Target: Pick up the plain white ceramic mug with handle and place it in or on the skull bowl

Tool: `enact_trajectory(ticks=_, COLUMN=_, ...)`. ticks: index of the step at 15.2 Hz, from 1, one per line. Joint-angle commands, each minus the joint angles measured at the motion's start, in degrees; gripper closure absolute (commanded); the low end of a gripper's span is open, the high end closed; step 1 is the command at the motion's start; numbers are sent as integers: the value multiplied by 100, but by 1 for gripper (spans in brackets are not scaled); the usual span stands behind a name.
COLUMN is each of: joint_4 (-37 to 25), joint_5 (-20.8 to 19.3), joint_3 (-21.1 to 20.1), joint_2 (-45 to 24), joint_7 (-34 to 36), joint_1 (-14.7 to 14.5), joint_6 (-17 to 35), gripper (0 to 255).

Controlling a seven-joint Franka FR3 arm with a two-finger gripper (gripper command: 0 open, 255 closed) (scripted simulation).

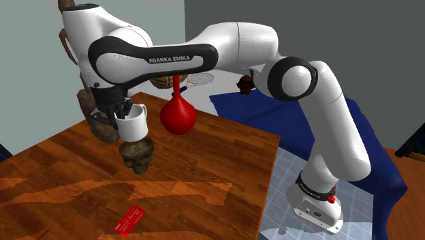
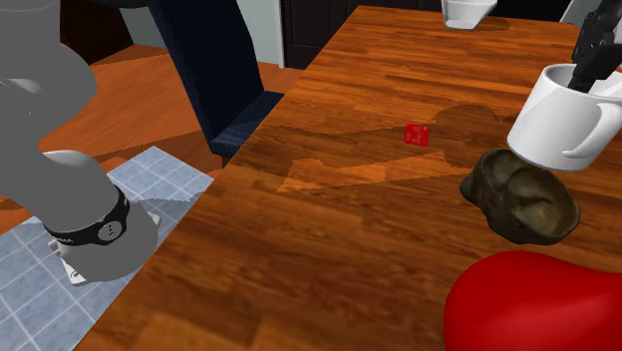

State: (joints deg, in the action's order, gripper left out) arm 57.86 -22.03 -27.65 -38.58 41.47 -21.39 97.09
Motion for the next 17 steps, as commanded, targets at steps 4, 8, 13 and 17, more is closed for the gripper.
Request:
enact_trajectory(ticks=4, joint_4=529, joint_5=-1, joint_3=-6, joint_2=63, joint_7=82, joint_1=115, joint_6=448, gripper=255)
enact_trajectory(ticks=8, joint_4=820, joint_5=-15, joint_3=-1, joint_2=72, joint_7=132, joint_1=171, joint_6=716, gripper=255)
enact_trajectory(ticks=13, joint_4=820, joint_5=-14, joint_3=-1, joint_2=72, joint_7=132, joint_1=171, joint_6=716, gripper=255)
enact_trajectory(ticks=17, joint_4=818, joint_5=-14, joint_3=-1, joint_2=72, joint_7=131, joint_1=171, joint_6=715, gripper=0)
